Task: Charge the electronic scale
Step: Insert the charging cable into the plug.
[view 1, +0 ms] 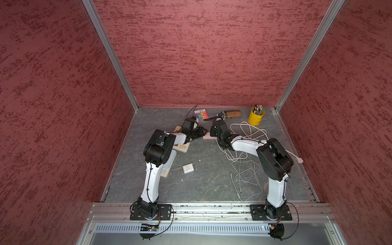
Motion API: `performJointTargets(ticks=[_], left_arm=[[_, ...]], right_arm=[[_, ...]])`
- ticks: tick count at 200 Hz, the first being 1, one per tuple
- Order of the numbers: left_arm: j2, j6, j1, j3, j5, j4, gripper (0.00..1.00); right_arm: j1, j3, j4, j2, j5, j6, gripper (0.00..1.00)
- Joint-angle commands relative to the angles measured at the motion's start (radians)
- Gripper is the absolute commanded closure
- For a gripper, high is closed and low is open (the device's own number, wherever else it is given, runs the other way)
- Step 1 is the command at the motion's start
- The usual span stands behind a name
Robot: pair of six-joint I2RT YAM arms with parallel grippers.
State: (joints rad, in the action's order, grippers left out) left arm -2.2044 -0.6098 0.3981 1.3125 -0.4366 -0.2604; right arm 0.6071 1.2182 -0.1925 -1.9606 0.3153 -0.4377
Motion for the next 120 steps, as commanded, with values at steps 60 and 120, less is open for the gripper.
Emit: performJointTargets(ticks=[60, 120], left_arm=[[0.005, -0.026, 0.037, -0.030, -0.141, 0.007, 0.60], [0.011, -0.016, 0.041, -0.023, -0.127, 0.030, 0.61]], right_arm=[[0.052, -0.111, 0.132, -0.067, -0.119, -0.075, 1.00], [0.081, -0.112, 0.143, -0.127, -0.101, -0.061, 1.00]])
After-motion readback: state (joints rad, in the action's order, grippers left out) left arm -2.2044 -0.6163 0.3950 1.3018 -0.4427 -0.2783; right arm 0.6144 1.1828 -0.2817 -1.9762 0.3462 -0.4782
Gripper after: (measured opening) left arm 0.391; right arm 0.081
